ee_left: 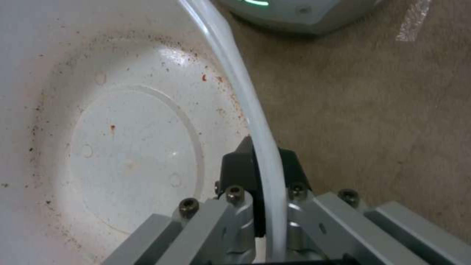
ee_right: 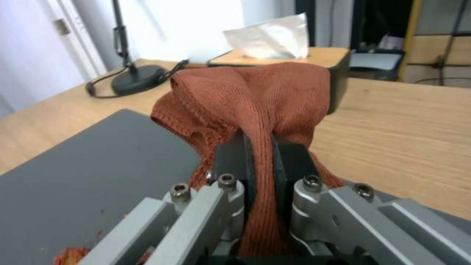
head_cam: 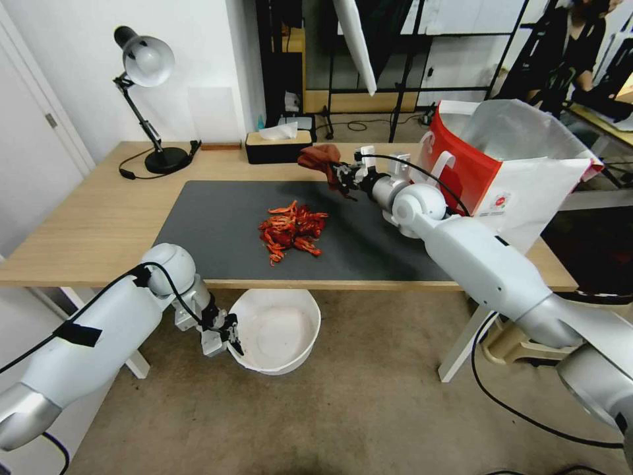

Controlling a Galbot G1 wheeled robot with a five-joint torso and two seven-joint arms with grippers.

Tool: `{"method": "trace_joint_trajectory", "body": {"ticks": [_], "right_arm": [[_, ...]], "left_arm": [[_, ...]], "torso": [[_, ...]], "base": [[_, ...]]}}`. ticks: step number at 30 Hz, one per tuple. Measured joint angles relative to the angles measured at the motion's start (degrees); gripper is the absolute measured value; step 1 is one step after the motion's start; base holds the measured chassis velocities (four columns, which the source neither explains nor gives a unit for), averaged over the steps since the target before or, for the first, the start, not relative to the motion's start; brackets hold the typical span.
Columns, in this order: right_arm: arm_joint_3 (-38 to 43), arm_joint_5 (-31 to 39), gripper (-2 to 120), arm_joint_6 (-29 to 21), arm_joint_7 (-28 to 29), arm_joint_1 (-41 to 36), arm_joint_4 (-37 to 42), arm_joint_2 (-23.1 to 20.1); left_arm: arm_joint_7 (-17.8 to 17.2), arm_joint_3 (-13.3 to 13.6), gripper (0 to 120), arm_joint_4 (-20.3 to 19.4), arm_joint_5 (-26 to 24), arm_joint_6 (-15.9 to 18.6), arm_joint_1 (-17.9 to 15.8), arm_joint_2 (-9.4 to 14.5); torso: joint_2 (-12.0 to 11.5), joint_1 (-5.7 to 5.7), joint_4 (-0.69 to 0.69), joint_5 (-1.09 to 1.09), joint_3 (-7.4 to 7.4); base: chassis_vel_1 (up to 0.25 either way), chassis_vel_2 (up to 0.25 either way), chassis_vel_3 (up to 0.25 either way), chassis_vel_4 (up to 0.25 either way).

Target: Sweep shrimp from table into container with towel, then put container into takeout bag.

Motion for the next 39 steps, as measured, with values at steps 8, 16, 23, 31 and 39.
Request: {"method": "trace_joint_trajectory", "body": {"ticks": [8, 16, 23, 31, 39], "right_arm": [[-0.1, -3.2, 5, 0.1, -7.9, 0.8, -7.3, 1.7], [-0.4, -4.9, 5, 0.4, -9.1, 0.7, -10.1, 2.9], [-1.4, -6.6, 5, 0.6, -7.1, -0.3, -10.3, 3.7], [-1.4, -9.0, 5, 0.7, -7.3, -0.6, -12.3, 4.5], [-1.4, -9.4, 5, 0.7, -7.3, -0.6, -12.2, 4.4]], "left_arm": [[0.0, -2.1, 0, -1.0, -0.2, 0.0, 2.2, 0.9], [0.0, -3.0, 0, -1.3, -0.3, 0.0, 3.2, 1.4], [0.0, -3.0, 0, -1.4, -0.4, 0.0, 3.2, 1.3], [0.0, -3.0, 0, -1.4, -0.4, 0.0, 3.6, 0.9], [0.0, -0.6, 0, -2.2, 0.2, 0.0, 1.4, -0.7]], "torso": [[0.0, -0.01, -0.02, 0.00, 0.00], [0.0, -0.01, -0.01, 0.00, 0.00], [0.0, -0.01, -0.02, 0.00, 0.00], [0.0, -0.01, -0.02, 0.00, 0.00], [0.0, -0.01, -0.02, 0.01, 0.00]], "base": [[0.000, 0.000, 0.000, 0.000], [0.000, 0.000, 0.000, 0.000], [0.000, 0.000, 0.000, 0.000], [0.000, 0.000, 0.000, 0.000], [0.000, 0.000, 0.000, 0.000]]}}
